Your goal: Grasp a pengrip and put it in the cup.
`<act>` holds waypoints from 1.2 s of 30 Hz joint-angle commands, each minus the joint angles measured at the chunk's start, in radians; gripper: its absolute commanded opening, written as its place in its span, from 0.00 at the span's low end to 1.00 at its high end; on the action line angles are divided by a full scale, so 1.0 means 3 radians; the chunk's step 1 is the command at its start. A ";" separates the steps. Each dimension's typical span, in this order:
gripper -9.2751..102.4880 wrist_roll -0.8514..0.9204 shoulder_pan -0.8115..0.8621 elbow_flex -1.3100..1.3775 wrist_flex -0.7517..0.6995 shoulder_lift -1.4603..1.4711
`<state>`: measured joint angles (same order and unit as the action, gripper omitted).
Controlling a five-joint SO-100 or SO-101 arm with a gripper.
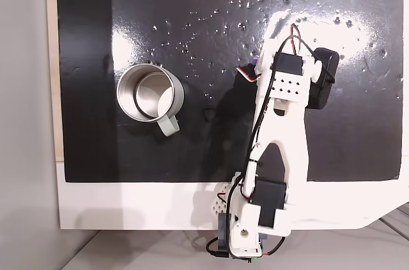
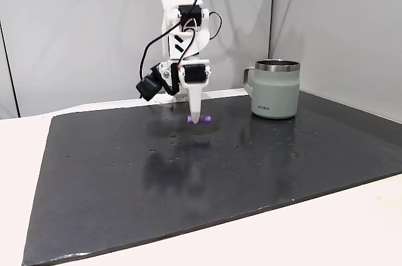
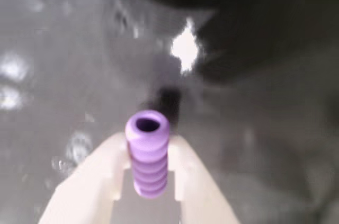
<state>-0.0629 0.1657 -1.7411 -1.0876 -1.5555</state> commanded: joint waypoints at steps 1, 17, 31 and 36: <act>0.08 -0.0031 -0.0112 0.0235 -0.0281 -0.0532; 0.09 -0.0118 -0.1329 0.1253 -0.1273 -0.1243; 0.08 0.0005 -0.2250 0.2219 -0.1667 -0.0210; 0.08 0.0153 -0.2506 0.2219 -0.1785 -0.0092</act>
<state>-0.0337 -0.5522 -1.1321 -1.6061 -1.5800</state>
